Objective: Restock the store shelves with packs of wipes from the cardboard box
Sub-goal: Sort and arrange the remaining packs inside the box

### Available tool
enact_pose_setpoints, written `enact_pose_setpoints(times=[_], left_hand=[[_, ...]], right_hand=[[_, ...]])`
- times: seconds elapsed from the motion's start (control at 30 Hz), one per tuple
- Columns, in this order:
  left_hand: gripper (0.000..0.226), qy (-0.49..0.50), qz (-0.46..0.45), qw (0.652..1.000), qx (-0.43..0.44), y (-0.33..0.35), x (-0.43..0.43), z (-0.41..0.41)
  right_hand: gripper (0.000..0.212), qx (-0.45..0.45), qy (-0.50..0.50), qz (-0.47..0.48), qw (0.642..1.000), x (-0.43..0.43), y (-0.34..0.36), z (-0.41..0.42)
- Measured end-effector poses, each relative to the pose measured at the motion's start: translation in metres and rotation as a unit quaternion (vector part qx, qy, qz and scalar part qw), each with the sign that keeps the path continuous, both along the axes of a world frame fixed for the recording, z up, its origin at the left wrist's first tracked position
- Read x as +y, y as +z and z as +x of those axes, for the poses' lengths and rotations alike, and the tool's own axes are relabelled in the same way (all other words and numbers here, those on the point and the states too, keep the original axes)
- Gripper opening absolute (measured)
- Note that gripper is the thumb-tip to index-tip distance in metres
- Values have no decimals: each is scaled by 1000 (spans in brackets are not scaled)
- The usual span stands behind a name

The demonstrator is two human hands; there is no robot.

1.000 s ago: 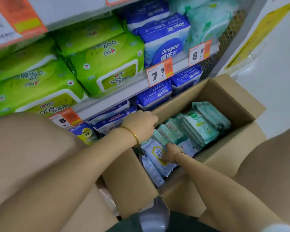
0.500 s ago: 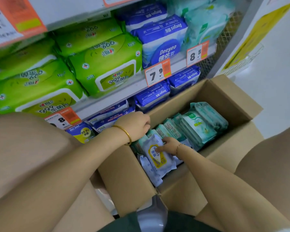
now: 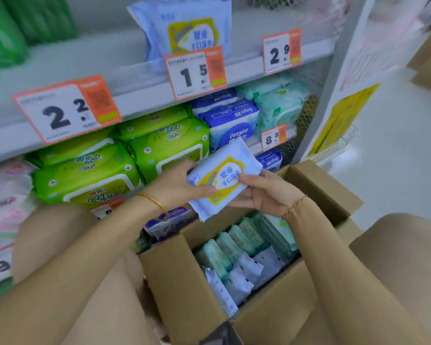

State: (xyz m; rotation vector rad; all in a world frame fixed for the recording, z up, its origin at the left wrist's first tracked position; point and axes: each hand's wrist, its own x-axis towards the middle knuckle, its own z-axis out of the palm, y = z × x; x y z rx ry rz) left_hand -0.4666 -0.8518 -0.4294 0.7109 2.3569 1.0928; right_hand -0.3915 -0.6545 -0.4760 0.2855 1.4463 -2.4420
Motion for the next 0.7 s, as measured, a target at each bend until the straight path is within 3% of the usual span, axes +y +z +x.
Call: enact_pose_setpoints(times=[0.1,0.17,0.27,0.37,0.43,0.53,0.57,0.7], left_hand=[[44,2,3,993,120,55,-11,0],[33,7,13,981,192,90,-18,-2],[31,38,36,963,264,141,-27,-12],[45,81,61,947,304,188,-36,-34],[47,111,86,935,326,212,-39,-55],[41,146,86,908,384,228,-35,-95],[44,153,79,899,401,229,-31,-107],[42,187,38,887,421,222,-12,-152]], right_hand=[[67,67,-3,16,998,0,45,-7],[63,114,-17,47,992,-4,79,-16],[41,189,-65,77,977,-12,129,-33],[6,255,-165,103,947,-17,162,-55],[11,293,-259,247,886,-19,172,-73],[27,334,-312,542,705,-23,179,-104],[33,335,-297,600,663,-26,182,-113],[51,304,-220,700,608,-37,192,-138]])
